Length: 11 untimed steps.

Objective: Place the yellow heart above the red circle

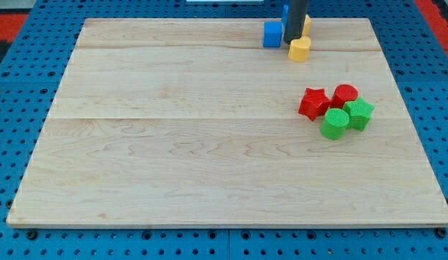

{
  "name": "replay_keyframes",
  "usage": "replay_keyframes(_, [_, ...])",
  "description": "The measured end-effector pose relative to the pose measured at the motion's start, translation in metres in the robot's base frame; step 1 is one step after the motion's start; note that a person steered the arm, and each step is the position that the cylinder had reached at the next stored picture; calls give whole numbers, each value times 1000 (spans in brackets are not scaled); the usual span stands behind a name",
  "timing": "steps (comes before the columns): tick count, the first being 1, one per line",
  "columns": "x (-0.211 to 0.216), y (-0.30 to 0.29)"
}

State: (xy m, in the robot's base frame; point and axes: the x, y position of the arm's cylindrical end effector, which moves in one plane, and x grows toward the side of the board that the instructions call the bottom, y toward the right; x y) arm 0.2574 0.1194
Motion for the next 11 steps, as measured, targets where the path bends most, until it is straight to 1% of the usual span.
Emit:
replay_keyframes(2, [4, -89])
replay_keyframes(3, [4, -60])
replay_keyframes(4, [5, 2])
replay_keyframes(5, [5, 37])
replay_keyframes(6, [7, 40])
replay_keyframes(7, [23, 9])
replay_keyframes(8, [42, -8])
replay_keyframes(9, [33, 30])
replay_keyframes(10, [28, 86])
replay_keyframes(11, [40, 121])
